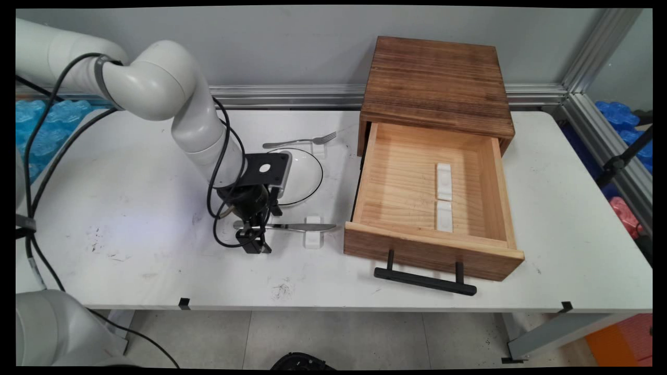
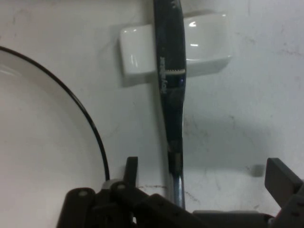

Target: Pick up the knife from the right of the white plate

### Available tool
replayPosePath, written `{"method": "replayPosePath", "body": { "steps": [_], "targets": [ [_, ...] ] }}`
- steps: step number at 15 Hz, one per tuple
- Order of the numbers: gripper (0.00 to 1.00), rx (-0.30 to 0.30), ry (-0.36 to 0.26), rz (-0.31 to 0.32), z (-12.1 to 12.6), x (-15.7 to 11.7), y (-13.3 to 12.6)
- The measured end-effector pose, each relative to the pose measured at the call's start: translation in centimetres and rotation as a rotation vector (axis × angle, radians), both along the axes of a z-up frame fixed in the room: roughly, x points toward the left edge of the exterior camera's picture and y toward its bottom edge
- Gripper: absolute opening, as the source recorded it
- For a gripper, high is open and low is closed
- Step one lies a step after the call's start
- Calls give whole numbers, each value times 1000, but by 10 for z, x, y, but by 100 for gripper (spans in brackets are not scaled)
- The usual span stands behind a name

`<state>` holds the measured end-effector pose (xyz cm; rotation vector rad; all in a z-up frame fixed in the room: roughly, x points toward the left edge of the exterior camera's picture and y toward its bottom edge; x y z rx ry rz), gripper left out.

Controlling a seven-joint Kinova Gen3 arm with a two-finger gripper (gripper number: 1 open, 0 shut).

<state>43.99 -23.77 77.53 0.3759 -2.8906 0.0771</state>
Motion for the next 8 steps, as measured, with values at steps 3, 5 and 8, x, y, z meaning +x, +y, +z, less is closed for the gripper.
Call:
{"method": "replayPosePath", "body": {
  "steps": [3, 5, 8],
  "targets": [
    [100, 1, 3, -5, -1, 1, -3],
    [100, 3, 6, -10, 0, 2, -4],
    [100, 8, 10, -17, 1, 5, -5]
  ]
}}
